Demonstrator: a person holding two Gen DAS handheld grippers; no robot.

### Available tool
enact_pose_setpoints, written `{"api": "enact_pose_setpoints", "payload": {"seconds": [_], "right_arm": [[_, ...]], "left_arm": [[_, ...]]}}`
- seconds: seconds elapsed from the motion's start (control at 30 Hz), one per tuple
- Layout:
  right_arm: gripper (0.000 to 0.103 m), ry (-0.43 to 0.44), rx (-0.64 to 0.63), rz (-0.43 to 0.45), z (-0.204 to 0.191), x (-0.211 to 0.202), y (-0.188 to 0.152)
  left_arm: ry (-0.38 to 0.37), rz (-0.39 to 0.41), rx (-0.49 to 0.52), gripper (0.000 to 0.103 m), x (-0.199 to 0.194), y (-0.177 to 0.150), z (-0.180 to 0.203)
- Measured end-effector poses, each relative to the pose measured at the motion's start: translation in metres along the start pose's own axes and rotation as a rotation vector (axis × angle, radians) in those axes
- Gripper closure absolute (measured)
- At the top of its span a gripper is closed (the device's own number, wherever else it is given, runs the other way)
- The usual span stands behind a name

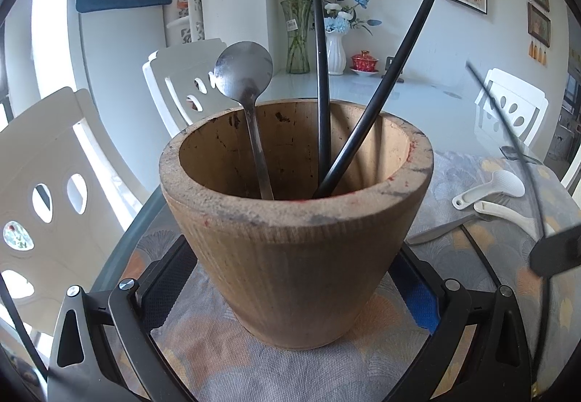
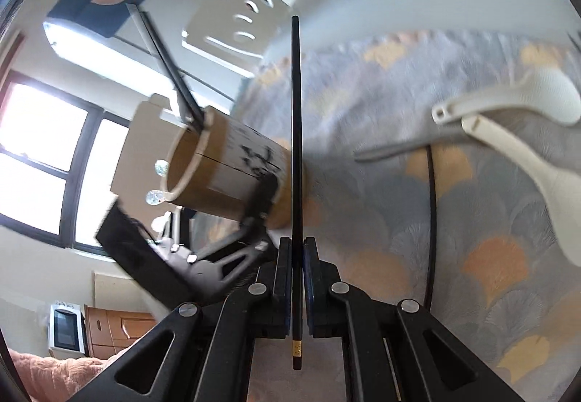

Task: Organize utensils
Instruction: 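Lift the black chopstick, carry it over the pot, drop it in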

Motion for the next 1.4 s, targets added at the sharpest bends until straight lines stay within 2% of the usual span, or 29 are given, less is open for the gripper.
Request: {"api": "enact_pose_setpoints", "payload": {"seconds": [0.2,0.37,0.5,0.6,0.83,1.07,1.27,1.4], "right_arm": [[0.098,-0.005,-0.069,0.031,-0.022,-0.013,0.009],[0.098,0.002,-0.144,0.092,-0.050,-0.032,0.013],[0.098,-0.001,-0.258,0.163,-0.080,-0.051,0.022],[0.098,0.060,-0.292,0.227,-0.096,-0.065,0.032],[0.098,0.130,-0.440,0.343,-0.146,-0.084,0.053],[0.098,0.161,-0.572,0.376,-0.171,-0.054,0.071],[0.098,0.094,-0.648,0.318,-0.165,-0.007,0.069],[0.098,0.114,-0.662,0.307,-0.155,0.008,0.064]], "left_arm": [[-0.003,0.007,0.004,0.001,0.001,0.003,0.000],[-0.010,0.009,-0.001,0.001,0.001,0.003,-0.001],[-0.013,0.022,-0.001,0.001,0.000,0.004,-0.002],[-0.013,0.024,-0.002,0.001,0.000,0.005,-0.002],[-0.011,0.067,-0.013,0.001,-0.008,0.005,-0.004],[-0.011,0.067,-0.012,0.001,-0.008,0.006,-0.004],[-0.013,0.065,-0.013,0.001,-0.007,0.006,-0.004],[-0.021,0.063,-0.018,0.001,-0.006,0.005,-0.004]]}}
Point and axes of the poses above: each gripper's, at about its wrist camera, not at the fingertips, and x roughly the way its jaws point, z to its right, y to its top, the point moved 2 cm from there along x, roughly the way its jaws point, and after that the axes turned 15 degrees about y, right-handed, at the moved point
